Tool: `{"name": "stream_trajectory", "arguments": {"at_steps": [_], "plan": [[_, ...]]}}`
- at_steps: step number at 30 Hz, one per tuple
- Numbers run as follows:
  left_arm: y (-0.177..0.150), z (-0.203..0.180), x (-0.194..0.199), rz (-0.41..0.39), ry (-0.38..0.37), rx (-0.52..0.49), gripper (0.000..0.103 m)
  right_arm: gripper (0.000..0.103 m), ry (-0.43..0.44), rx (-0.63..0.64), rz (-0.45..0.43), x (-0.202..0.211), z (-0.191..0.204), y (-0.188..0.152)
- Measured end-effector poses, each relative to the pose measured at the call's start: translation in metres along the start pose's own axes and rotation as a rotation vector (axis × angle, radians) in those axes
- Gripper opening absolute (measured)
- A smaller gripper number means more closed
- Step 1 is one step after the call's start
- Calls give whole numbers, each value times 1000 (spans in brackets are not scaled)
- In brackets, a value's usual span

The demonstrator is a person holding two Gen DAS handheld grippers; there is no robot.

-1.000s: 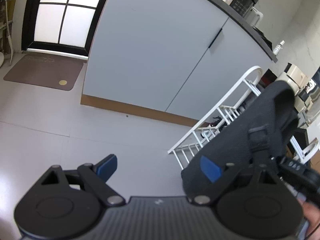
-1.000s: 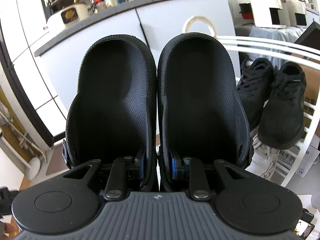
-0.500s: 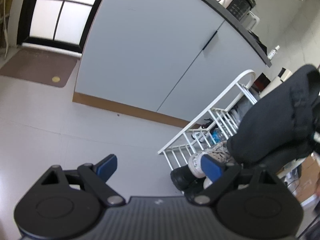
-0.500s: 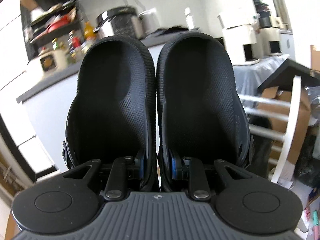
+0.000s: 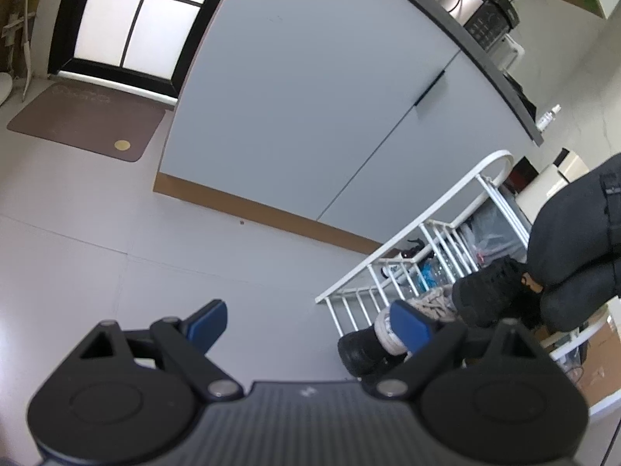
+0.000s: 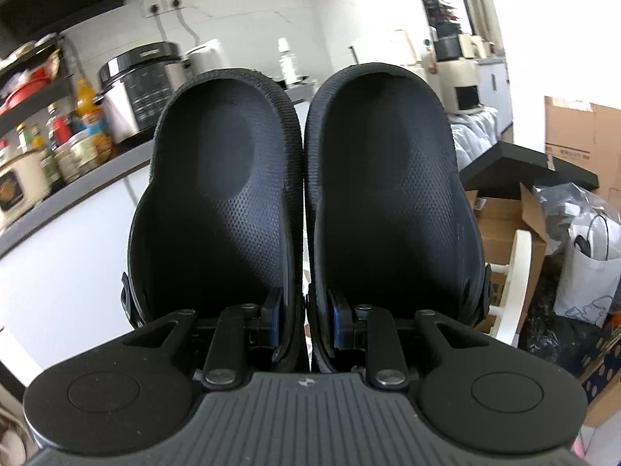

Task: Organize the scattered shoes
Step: 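Carry the black clogs with the right gripper up above the rack's top shelf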

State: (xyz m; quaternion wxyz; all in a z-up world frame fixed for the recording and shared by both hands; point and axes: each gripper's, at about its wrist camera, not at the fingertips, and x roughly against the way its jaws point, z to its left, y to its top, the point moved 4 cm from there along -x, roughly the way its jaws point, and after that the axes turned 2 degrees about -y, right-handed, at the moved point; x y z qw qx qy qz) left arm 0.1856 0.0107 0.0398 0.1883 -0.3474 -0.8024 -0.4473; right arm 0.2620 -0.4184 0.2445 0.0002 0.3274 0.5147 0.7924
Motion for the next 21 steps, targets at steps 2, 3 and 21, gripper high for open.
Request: {"name": "stream_trajectory", "arguments": {"at_steps": [2,3,21], "plan": [[-1,-2,-3,5,-11,12,92,27,-16,-20,7,-7,-4,8],[-1,-3,-4,8,-16,15,92,27,-30,-30,14,-12,-6,12],[-1,-3,-24,30,-12,51,94,27,-168,-96,96,-70,-24,48]]}}
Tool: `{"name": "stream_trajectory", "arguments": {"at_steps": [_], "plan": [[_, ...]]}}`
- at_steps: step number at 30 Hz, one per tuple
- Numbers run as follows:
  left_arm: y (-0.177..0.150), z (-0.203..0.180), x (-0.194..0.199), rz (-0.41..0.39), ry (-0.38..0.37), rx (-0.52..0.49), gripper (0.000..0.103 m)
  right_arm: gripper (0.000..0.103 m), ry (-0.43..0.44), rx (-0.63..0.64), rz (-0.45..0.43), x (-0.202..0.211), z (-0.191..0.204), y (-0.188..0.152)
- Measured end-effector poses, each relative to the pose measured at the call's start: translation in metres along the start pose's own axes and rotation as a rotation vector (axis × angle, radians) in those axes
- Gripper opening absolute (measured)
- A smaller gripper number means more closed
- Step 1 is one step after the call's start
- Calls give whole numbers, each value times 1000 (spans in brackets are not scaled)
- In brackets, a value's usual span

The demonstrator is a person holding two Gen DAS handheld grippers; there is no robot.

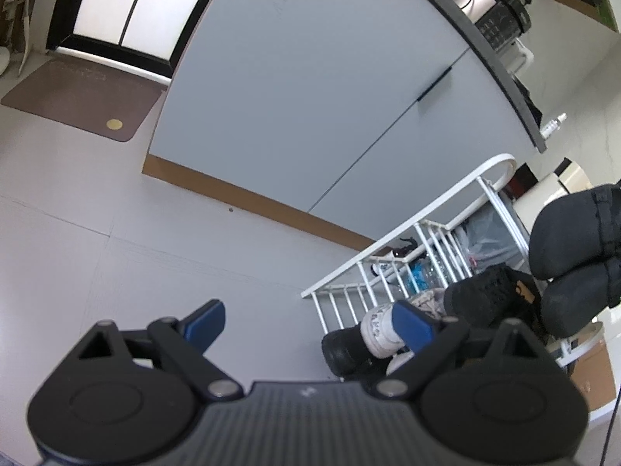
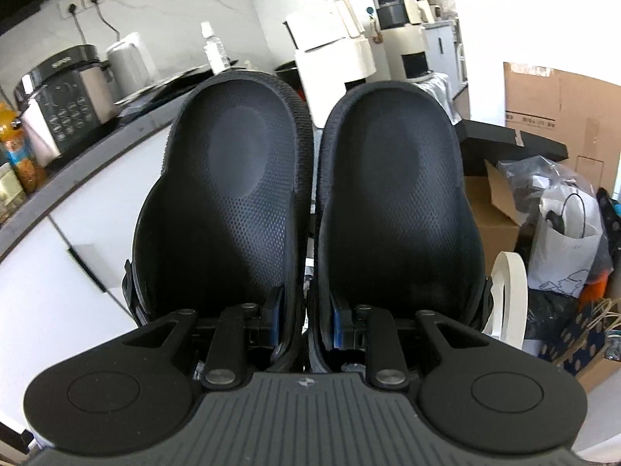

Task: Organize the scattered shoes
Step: 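Carry the black clogs with the right gripper up above the rack's top shelf, then lower the black clogs onto the rack's top shelf with the right gripper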

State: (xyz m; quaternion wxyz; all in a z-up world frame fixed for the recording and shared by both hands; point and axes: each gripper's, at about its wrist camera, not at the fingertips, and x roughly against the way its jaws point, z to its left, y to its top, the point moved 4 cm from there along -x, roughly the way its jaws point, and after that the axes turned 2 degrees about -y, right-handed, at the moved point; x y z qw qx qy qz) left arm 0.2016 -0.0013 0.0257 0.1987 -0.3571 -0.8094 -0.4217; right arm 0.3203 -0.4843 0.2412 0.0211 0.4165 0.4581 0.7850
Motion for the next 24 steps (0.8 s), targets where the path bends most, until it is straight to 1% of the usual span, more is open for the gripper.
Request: {"name": "stream_trajectory", "arguments": {"at_steps": [6,14,16,19,24], "plan": [[-1,3,-5,17,13,0,94,27,-22,11,-9,-25,-6,7],[1,4,-6,26,27,-21,94,28,-8,10,44,-55,-14,24],[-1,5,-9,44,23,-19,94,28,-12,1,58,-62,-15,30],[-2,5,-12,59,22,-18,94,28,-18,-18,60,-71,-21,36],[-5,2,-15,62,27,-31,94,27,-31,-34,56,-88,-31,44]]}}
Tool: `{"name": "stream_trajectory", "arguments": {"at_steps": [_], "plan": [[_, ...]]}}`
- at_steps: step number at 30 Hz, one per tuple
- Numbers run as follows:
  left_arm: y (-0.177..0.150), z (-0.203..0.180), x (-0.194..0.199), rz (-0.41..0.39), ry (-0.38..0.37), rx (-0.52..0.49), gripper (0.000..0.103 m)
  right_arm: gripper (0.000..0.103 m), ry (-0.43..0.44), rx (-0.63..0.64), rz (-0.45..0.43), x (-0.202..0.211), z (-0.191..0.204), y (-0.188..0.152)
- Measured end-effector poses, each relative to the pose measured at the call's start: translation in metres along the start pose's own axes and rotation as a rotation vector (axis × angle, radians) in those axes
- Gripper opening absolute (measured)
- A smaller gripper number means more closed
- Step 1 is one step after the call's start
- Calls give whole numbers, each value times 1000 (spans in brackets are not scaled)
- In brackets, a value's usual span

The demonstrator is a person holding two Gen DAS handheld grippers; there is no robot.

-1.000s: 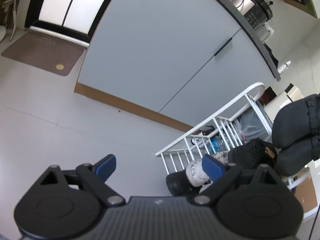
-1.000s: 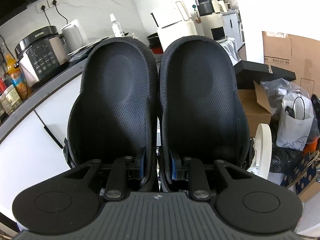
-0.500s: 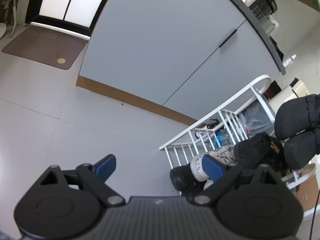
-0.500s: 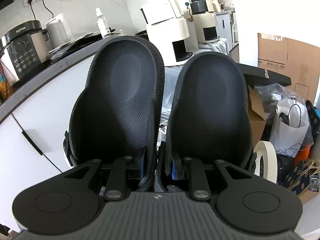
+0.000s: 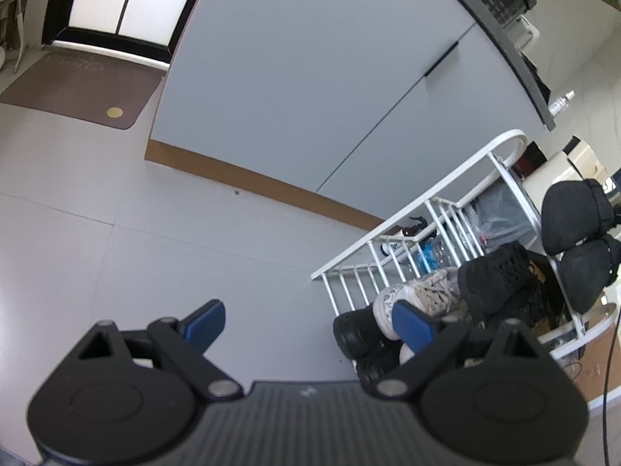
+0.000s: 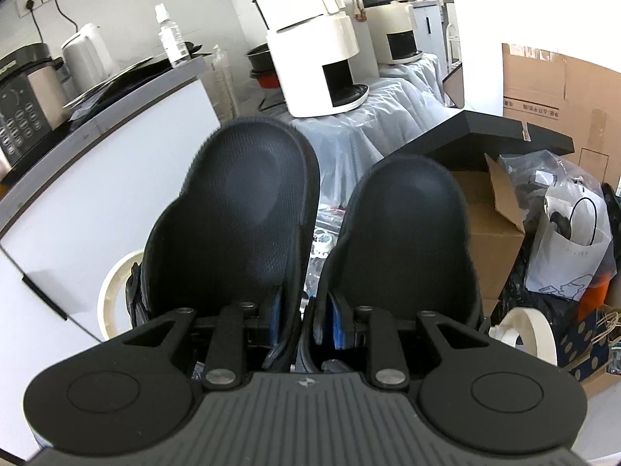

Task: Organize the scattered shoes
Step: 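Lower the black clogs onto the rack's top shelf with the right gripper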

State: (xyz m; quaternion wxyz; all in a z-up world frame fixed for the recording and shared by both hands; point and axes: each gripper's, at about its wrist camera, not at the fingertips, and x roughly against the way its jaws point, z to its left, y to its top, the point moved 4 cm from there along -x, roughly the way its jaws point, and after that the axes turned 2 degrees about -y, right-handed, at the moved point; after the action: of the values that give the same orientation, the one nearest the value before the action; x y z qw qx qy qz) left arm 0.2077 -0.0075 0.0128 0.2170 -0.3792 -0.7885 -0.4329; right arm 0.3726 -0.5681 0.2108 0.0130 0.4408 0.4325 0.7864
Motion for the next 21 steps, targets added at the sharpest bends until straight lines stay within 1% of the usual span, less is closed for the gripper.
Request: {"name": "stream_trajectory", "arguments": {"at_steps": [8,11,12,13,14,15,17,20,21], "plan": [[-1,-1,-8,4,21,-5,94,23,1,3,3,-22,-10,7],[-1,0,-9,6,24,-10,94,15,-15,46,11,-34,-11,7],[-1,0,-9,8,25,-9,94,5,-16,55,14,-36,-12,6],[-1,1,-10,10,27,-7,94,6,-17,98,17,-42,-10,3],[-1,1,-11,11,28,-6,94,6,-17,112,11,-43,-8,3],[-1,2,-11,11,30,-5,94,7,-29,148,-8,-45,-5,1],[0,3,-11,11,32,-3,94,7,-35,169,-21,-46,-2,0],[1,3,-9,6,30,0,94,11,-34,145,-35,-44,-7,2],[1,3,-9,4,30,1,94,15,-31,131,-41,-42,-9,4]]}}
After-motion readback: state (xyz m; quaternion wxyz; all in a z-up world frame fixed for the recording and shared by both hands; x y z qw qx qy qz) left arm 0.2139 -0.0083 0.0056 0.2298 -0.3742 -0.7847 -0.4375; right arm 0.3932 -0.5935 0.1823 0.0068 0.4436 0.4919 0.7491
